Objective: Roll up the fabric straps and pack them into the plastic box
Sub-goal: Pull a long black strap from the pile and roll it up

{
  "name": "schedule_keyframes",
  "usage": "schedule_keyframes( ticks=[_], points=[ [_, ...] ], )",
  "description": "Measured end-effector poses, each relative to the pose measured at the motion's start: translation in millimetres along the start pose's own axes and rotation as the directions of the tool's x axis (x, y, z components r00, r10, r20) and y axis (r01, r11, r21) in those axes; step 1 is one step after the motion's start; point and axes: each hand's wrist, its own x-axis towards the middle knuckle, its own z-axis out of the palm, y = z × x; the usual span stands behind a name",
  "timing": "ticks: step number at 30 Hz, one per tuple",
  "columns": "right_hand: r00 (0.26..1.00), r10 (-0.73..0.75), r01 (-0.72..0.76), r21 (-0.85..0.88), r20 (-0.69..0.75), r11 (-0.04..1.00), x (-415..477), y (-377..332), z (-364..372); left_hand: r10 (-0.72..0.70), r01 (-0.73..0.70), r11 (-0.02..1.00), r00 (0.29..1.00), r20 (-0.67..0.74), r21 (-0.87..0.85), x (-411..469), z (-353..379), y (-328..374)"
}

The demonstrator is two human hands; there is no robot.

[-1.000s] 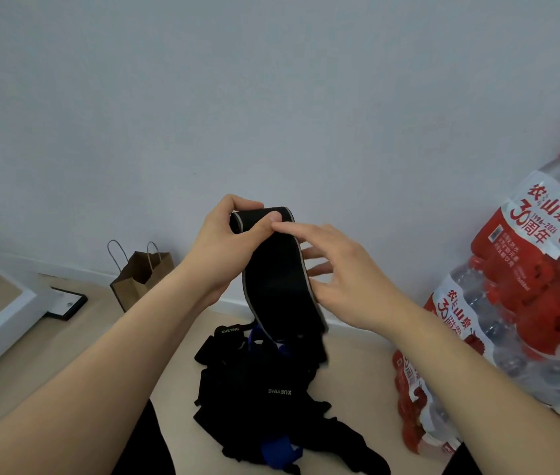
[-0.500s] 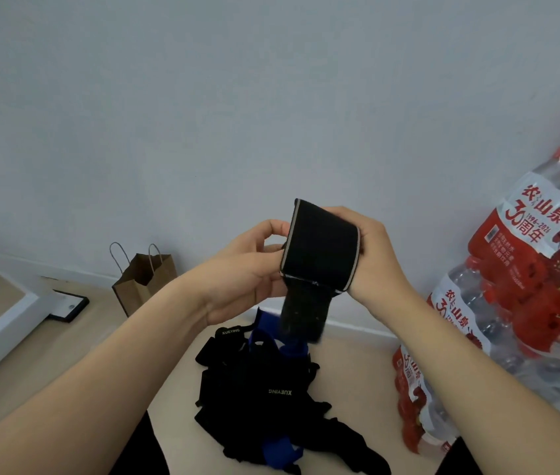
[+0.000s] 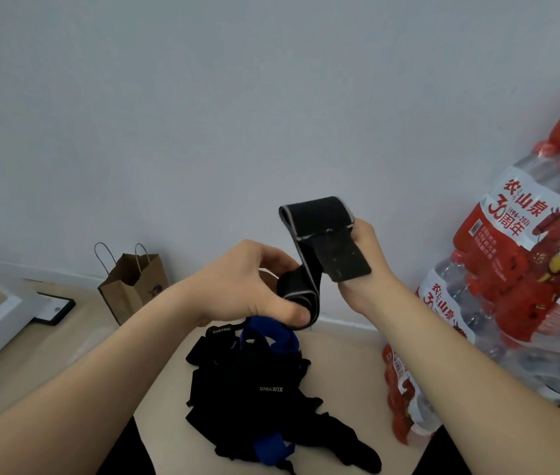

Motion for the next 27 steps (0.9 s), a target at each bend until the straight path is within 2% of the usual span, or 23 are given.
schedule_keyframes(
  ticks=[2,4,6,9,13,17,22,24,27],
  points=[
    [0.999,0.019,-0.02,0.007,0.026,1.0,1.2,2.4,4.2,0.012,-0.015,0.995,0.999,0.035,0.097,-0.1,6.6,0.4],
    [0.999,0.025,-0.025,-0.005,0.047,1.0,-0.3,3.6,9.3,0.017,-0.017,0.991,1.0,0.0,0.13,-0.9,12.9,-0.1],
    [0.995,0.002,0.003,-0.046,0.099,0.999,-1.3,6.2,13.5,0.009,-0.004,0.994,0.999,-0.045,0.112,0.3,16.6,-1.5],
    [0.992,-0.015,0.027,-0.095,0.122,0.995,-2.4,9.4,20.0,-0.004,0.004,1.0,0.996,-0.085,-0.006,3.3,20.3,-4.2],
    [0.99,-0.139,0.142,-0.123,0.029,0.982,-4.5,10.9,25.6,-0.032,0.018,0.993,0.993,-0.116,-0.113,6.5,21.0,-6.4],
    [0.973,-0.193,0.184,-0.077,-0.129,0.98,-2.6,8.2,22.9,-0.03,-0.026,0.962,0.979,-0.2,-0.271,7.8,18.7,-6.1],
    [0.938,-0.261,0.226,-0.169,-0.228,0.959,1.4,10.8,16.4,0.039,-0.115,0.957,0.961,-0.273,-0.265,7.9,35.8,-4.4],
    [0.926,-0.272,0.222,-0.207,-0.262,0.953,3.7,12.7,12.2,0.071,-0.145,0.943,0.966,-0.247,-0.298,8.0,39.4,-3.7],
    [0.901,-0.328,0.252,-0.273,-0.283,0.928,5.2,13.8,9.4,0.069,-0.114,0.899,0.99,-0.121,-0.422,6.7,47.5,-1.4]
  ],
)
